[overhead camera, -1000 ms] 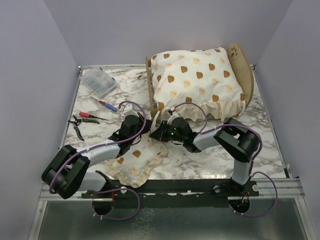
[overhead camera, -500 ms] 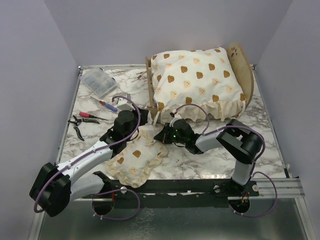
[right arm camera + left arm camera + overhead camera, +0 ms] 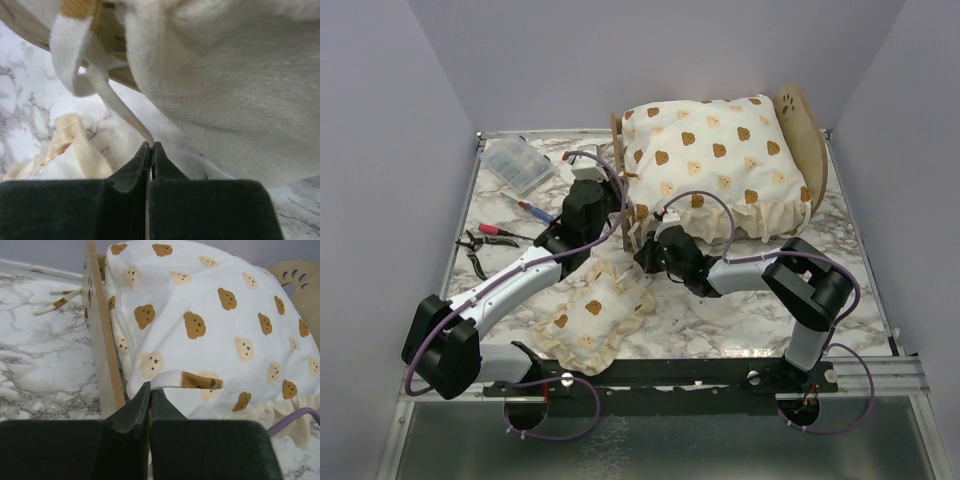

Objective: Set up the pet bed

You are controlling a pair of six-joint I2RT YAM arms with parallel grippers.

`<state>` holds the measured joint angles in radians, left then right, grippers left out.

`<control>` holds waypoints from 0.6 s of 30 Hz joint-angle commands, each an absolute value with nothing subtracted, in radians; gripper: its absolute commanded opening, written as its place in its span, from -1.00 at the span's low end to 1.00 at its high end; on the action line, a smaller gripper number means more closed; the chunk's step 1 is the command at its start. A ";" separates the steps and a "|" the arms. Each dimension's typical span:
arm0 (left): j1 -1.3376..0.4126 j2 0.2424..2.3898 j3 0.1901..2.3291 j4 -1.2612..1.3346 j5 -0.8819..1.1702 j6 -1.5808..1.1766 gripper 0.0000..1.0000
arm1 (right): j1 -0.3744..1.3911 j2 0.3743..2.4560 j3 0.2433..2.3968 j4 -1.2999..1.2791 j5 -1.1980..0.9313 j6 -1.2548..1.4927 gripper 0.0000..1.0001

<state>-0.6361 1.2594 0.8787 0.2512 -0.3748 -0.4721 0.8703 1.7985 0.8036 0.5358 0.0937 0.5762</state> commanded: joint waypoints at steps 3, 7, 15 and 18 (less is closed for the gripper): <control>-0.624 1.359 1.016 0.258 -0.421 -0.338 -1.00 | 0.868 1.818 0.807 0.472 0.230 0.457 -0.99; -0.584 1.393 1.057 0.252 -0.435 -0.327 -1.00 | 0.864 1.813 0.775 0.475 0.251 0.428 -0.99; -0.479 1.452 1.155 0.234 -0.353 -0.358 -1.00 | 0.864 1.787 0.909 0.346 0.134 0.410 -0.99; -0.461 1.457 1.172 0.228 -0.344 -0.359 -1.00 | 0.864 1.742 0.922 0.351 0.113 0.413 -0.99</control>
<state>-0.4892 1.4578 1.1046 0.2020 -0.3668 -0.3592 0.8639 1.7985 0.8837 0.4149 0.1654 0.4309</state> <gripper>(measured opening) 0.006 0.008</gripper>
